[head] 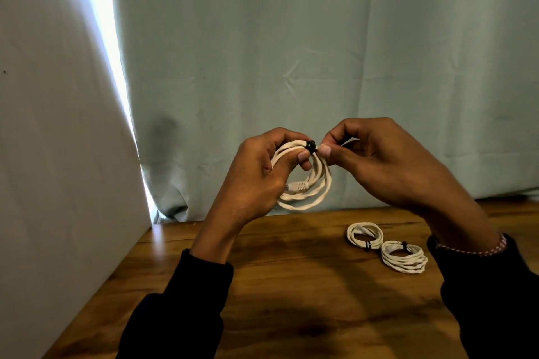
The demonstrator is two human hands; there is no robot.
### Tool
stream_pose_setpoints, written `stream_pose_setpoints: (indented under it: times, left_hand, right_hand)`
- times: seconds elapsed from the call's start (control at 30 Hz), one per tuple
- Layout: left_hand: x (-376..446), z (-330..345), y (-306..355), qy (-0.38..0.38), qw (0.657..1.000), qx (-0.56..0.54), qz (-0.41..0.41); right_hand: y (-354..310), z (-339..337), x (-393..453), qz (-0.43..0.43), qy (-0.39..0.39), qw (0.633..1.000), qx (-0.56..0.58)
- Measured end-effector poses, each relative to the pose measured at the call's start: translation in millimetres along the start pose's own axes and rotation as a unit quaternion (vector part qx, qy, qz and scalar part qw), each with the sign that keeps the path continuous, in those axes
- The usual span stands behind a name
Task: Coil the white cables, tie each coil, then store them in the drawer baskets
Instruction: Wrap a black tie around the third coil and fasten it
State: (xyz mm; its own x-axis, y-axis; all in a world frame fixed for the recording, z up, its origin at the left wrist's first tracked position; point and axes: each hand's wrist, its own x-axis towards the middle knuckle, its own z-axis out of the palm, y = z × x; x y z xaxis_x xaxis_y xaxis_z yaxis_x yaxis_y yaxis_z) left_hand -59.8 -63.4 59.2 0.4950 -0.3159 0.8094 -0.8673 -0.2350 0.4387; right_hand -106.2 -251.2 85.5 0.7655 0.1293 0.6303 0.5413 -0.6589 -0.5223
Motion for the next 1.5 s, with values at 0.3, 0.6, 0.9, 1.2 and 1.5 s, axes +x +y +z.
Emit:
stream_pose_setpoints:
  times: [0.3, 0.6, 0.9, 1.2, 1.5]
  left_hand:
    - [0, 4, -4, 0.023, 0.999, 0.018, -0.017]
    - [1, 6, -5, 0.021, 1.000, 0.017, -0.013]
    - [0, 12, -5, 0.026, 0.999, -0.013, -0.024]
    - [0, 12, -5, 0.021, 0.999, 0.000, -0.025]
    - [-1, 12, -1, 0.021, 0.999, -0.026, -0.029]
  right_hand:
    - [-3, 19, 1, 0.008, 0.084, 0.996, -0.023]
    - [-8, 23, 0, 0.008, 0.108, 0.994, -0.027]
    - [-6, 18, -1, 0.032, 0.096, 0.993, -0.054]
    - [-6, 21, 0, 0.045, 0.106, 0.993, -0.021]
    - [-4, 16, 0, 0.033, 0.104, 0.994, 0.006]
